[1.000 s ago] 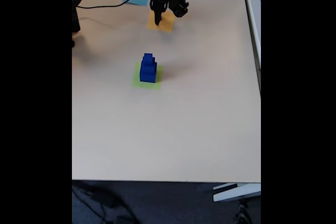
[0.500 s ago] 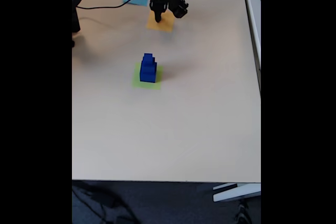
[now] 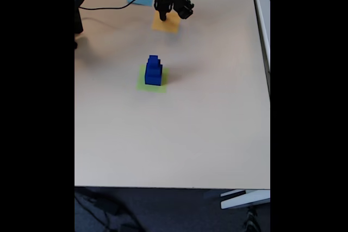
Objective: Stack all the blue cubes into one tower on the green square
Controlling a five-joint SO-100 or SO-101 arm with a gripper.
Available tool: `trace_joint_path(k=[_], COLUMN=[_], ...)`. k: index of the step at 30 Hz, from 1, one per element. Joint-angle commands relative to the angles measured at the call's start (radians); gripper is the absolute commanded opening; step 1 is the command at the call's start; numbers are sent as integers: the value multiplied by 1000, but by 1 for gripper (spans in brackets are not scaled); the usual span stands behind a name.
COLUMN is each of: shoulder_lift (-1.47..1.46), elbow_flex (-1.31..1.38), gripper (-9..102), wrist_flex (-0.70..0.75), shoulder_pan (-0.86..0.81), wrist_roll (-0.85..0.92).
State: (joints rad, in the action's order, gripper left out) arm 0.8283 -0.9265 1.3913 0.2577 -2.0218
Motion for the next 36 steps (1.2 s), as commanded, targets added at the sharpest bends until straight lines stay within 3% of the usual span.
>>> trace_joint_path(k=[1, 5, 18, 27, 36], shoulder_lift=[132, 219, 558, 664, 675], elbow_flex=[0, 15, 25, -46, -166], gripper=[0, 0, 0, 0, 0], wrist_flex=[-8, -3, -18, 104, 123], shoulder_pan=[-18, -40, -339, -600, -681], wrist_roll=[25, 87, 624, 770, 836])
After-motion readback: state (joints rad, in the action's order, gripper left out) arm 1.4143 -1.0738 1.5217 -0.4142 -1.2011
